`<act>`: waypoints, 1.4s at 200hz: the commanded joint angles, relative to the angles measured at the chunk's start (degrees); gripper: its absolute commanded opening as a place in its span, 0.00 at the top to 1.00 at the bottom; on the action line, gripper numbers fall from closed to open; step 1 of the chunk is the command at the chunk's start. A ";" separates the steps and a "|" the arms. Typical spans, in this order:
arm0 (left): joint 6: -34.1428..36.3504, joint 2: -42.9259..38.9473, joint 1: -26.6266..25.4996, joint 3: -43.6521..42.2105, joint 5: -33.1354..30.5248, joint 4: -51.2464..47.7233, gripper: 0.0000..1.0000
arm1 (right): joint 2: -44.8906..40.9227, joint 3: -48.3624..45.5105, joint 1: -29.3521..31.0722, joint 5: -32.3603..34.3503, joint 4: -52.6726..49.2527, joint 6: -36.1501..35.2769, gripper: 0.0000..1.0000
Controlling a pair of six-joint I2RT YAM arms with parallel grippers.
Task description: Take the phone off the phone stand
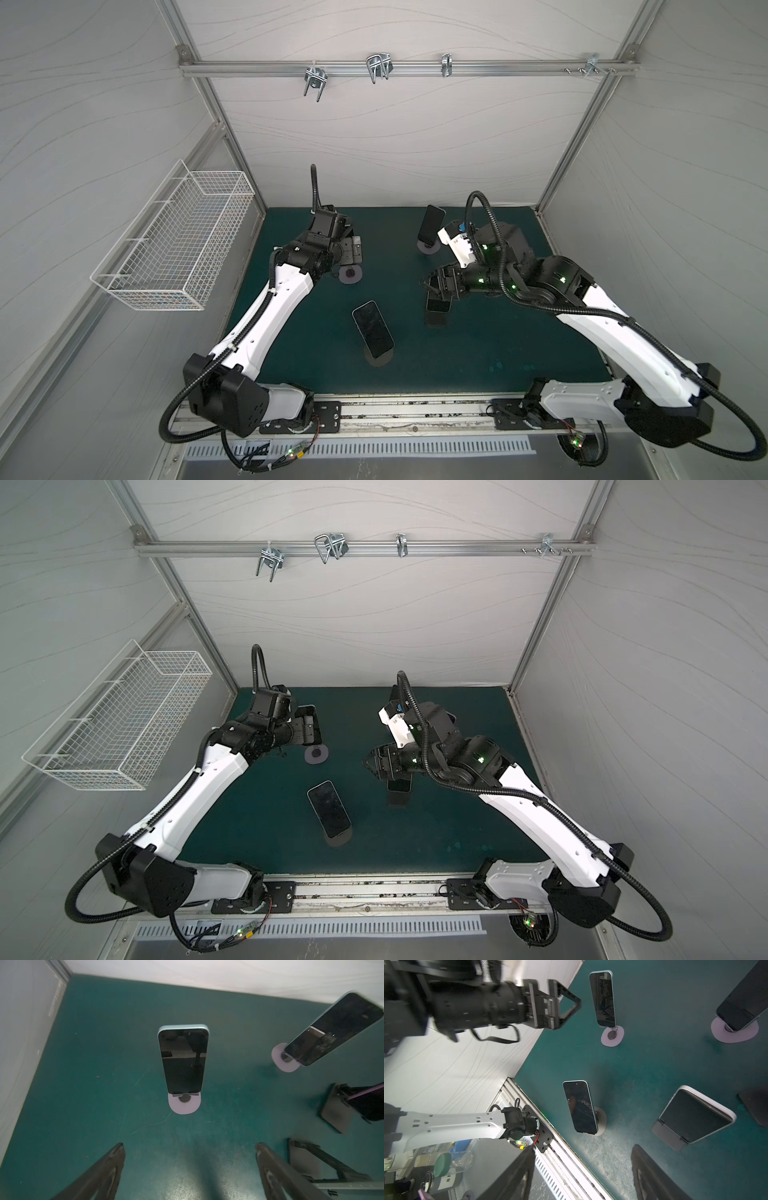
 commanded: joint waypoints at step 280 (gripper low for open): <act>-2.78 21.83 3.56 14.02 -3.13 4.77 0.01 | 11.95 5.92 -4.35 -10.08 2.42 -1.15 0.28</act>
